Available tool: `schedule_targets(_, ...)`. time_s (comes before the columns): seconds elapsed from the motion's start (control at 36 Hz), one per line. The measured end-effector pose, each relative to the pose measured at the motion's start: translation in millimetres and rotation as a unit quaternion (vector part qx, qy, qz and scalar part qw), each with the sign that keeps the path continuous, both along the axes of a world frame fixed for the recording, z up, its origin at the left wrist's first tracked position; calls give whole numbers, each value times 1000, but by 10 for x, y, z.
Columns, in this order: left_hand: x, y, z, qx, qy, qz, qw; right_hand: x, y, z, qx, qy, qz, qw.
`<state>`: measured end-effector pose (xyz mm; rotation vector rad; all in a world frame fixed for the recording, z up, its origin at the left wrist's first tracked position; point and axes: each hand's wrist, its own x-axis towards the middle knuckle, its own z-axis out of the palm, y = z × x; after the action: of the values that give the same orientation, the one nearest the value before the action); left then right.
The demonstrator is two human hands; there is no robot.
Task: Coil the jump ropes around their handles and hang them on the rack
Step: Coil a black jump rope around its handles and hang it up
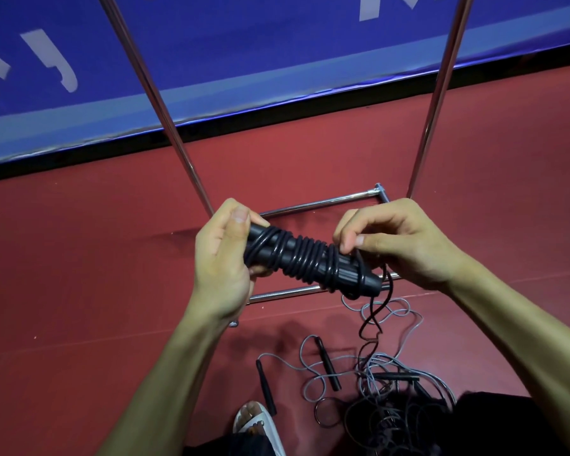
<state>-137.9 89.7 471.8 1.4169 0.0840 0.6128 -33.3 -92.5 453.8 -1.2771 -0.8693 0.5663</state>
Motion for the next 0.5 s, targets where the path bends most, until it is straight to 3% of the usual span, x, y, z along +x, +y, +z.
schedule_targets(0.33,0,9,-10,4,-12,-9,1000,23,0,9,24,-17,50,998)
schedule_targets(0.5,-25,-143,-40,60,-4,4,998,42,17,43,12,-15,58,998)
